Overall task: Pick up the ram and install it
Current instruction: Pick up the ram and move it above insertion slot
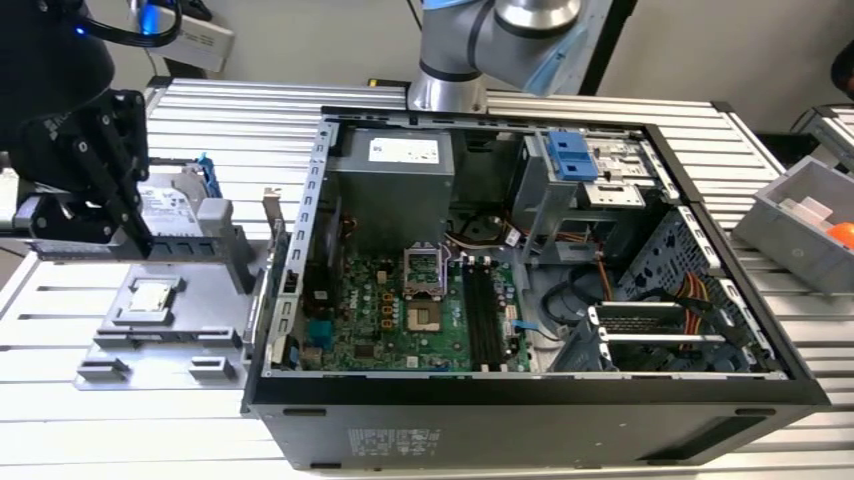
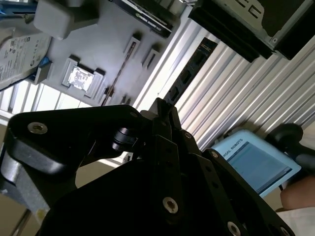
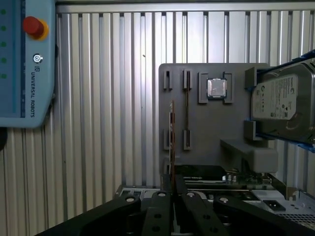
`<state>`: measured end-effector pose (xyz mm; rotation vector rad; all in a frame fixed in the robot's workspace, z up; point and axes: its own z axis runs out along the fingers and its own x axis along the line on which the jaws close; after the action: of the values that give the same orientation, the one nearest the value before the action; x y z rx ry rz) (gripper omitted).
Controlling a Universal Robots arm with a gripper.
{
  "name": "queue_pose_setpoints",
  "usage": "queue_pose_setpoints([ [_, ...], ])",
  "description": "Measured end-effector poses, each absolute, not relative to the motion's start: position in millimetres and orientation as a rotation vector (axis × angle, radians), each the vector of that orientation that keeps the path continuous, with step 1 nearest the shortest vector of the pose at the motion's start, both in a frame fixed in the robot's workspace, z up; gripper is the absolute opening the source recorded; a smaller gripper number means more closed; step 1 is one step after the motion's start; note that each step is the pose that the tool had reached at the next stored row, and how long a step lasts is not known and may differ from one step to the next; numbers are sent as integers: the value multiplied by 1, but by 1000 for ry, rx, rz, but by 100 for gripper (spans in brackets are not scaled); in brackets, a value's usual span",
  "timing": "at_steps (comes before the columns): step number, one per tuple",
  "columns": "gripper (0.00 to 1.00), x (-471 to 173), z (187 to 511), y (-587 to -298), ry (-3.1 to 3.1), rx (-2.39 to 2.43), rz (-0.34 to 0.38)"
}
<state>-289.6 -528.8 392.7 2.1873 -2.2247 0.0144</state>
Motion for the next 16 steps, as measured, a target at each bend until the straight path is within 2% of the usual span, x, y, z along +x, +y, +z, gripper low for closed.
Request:
queue_pose_setpoints([
  [16, 0, -272, 393, -529, -2224, 2187, 15],
])
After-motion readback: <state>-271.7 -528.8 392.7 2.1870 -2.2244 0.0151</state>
